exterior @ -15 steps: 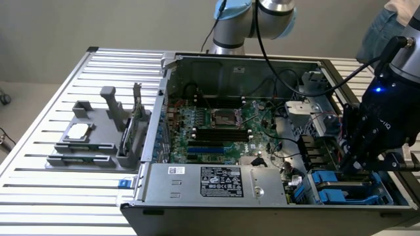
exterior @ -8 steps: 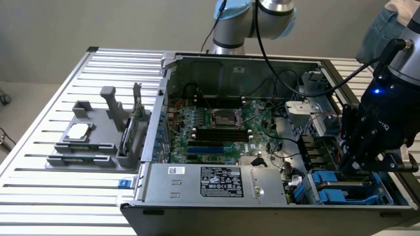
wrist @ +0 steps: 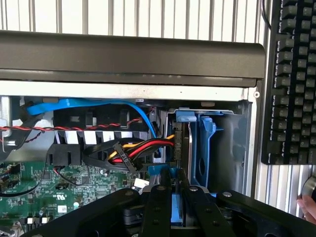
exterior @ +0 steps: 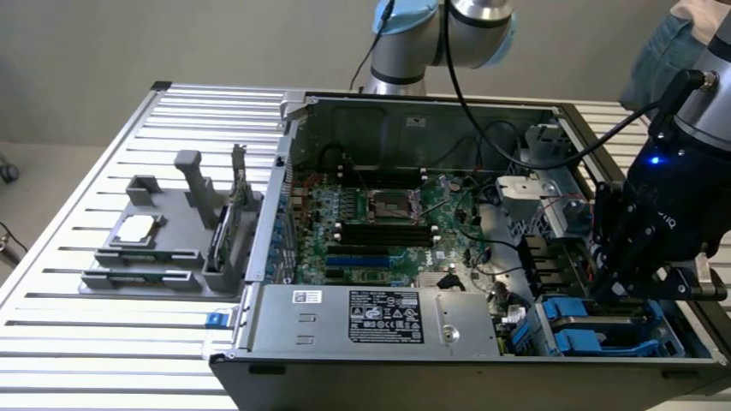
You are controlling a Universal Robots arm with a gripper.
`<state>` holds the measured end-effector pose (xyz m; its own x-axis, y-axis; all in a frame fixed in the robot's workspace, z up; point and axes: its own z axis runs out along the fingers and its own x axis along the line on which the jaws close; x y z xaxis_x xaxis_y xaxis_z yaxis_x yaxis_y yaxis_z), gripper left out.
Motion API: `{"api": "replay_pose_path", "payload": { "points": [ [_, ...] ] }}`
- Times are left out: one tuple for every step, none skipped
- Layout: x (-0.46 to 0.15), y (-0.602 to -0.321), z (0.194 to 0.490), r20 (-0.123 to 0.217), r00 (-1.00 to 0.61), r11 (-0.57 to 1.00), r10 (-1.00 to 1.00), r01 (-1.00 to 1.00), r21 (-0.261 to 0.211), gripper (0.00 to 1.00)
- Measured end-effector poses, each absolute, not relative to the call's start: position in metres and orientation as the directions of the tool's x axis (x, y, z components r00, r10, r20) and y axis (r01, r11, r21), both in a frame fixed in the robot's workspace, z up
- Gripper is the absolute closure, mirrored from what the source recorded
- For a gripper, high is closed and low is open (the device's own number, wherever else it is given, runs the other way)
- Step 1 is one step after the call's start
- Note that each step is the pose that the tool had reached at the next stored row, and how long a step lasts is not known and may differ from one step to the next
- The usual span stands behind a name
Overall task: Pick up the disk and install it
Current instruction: 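Insert the second disk wire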
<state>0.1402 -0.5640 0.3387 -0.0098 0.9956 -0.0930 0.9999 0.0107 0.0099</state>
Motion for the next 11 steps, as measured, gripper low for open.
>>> {"api": "replay_pose_path", "payload": {
  "points": [
    [0.1402, -0.5641, 0.3384, -0.093, -0.010, 0.011, 0.996, 1.000, 0.010, 0.84],
    [0.1402, -0.5642, 0.3382, -0.093, -0.010, 0.011, 0.996, 1.000, 0.010, 0.84],
    [0.1402, -0.5643, 0.3379, -0.092, -0.010, 0.011, 0.996, 1.000, 0.010, 0.84],
    [0.1402, -0.5644, 0.3376, -0.092, -0.010, 0.011, 0.996, 1.000, 0.010, 0.84],
    [0.1402, -0.5644, 0.3374, -0.092, -0.010, 0.011, 0.996, 1.000, 0.010, 0.84],
    [0.1402, -0.5644, 0.3370, -0.091, -0.010, 0.011, 0.996, 1.000, 0.010, 0.84],
    [0.1402, -0.5645, 0.3367, -0.091, -0.010, 0.011, 0.996, 1.000, 0.010, 0.84],
    [0.1402, -0.5645, 0.3364, -0.090, -0.010, 0.011, 0.996, 1.000, 0.010, 0.84],
    [0.1402, -0.5646, 0.3362, -0.090, -0.010, 0.011, 0.996, 1.000, 0.010, 0.84],
    [0.1402, -0.5646, 0.3361, -0.090, -0.010, 0.011, 0.996, 1.000, 0.010, 0.84],
    [0.1402, -0.5647, 0.3360, -0.090, -0.010, 0.011, 0.996, 1.000, 0.010, 0.84]
  ]
}}
